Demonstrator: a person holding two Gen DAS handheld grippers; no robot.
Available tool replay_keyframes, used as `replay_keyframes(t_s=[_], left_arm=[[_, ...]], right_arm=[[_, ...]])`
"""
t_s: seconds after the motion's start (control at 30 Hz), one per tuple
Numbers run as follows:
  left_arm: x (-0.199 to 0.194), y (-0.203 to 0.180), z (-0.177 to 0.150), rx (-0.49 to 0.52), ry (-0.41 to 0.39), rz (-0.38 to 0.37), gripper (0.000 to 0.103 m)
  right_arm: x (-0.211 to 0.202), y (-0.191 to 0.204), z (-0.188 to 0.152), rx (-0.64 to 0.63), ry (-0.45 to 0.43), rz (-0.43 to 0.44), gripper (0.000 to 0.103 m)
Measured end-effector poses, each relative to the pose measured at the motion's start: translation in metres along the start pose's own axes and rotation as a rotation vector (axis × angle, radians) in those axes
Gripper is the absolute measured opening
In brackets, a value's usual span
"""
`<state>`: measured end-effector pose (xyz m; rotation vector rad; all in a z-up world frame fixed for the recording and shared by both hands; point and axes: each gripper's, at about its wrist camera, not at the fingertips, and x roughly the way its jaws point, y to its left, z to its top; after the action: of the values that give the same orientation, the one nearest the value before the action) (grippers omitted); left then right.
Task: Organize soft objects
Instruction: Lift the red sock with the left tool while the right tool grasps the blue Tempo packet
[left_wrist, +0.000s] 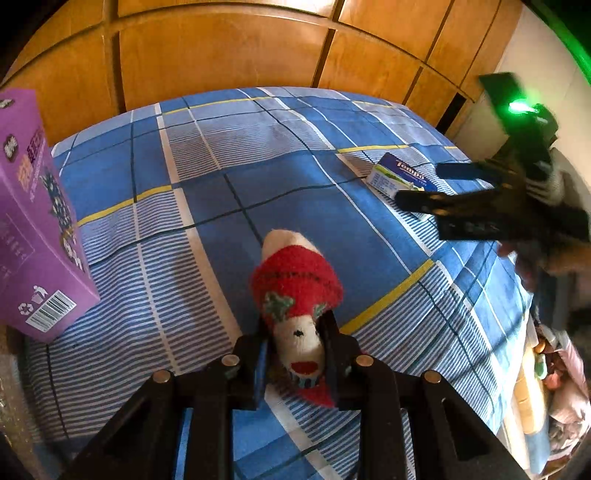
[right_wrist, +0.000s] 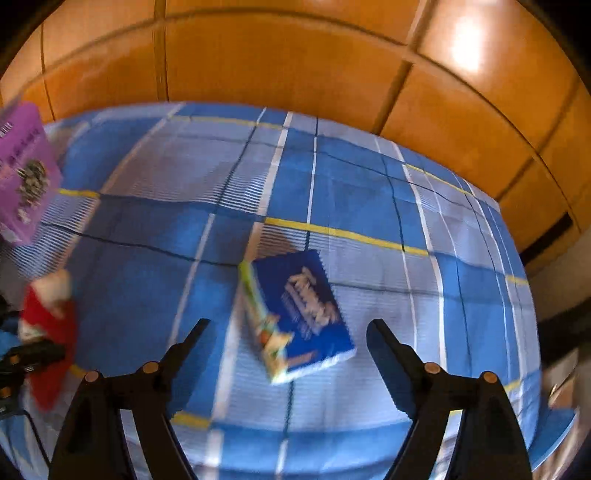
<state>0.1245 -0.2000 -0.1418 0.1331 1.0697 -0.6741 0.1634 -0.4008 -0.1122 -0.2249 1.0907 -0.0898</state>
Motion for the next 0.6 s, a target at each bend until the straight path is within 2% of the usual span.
replay_keyframes(t_s=[0.13,0.2,0.23,0.37,0.47,0.6], left_arm=[[-0.001,0.000,-0.002,0.005,-0.016,0.000,0.027],[-0.001,0.000,-0.003,-0.001,-0.020,-0.001,0.027],[0.000,0.001,-0.003,-0.003,-0.022,-0.002,0.027],[-0.001,-0.001,-0.004,0.002,-0.033,0.003,0.028],[-0.001,-0.001,-0.004,0.012,-0.034,0.006,0.028],[-0.001,-0.002,-0.003,0.018,-0.027,0.014,0.027]], right_arm=[[0.020,-0.005,0.010,-0.019,0.059,-0.003,0.085],[0.023,-0.006,0.009,0.019,0.072,0.052,0.069],[0.021,-0.007,0.008,0.043,0.067,0.070,0.056],[0.010,0.000,-0.008,0.103,0.068,0.067,0.057],[-0.007,0.015,-0.029,0.137,0.086,0.114,0.057],[-0.032,0.050,-0.064,0.113,0.081,0.143,0.057]])
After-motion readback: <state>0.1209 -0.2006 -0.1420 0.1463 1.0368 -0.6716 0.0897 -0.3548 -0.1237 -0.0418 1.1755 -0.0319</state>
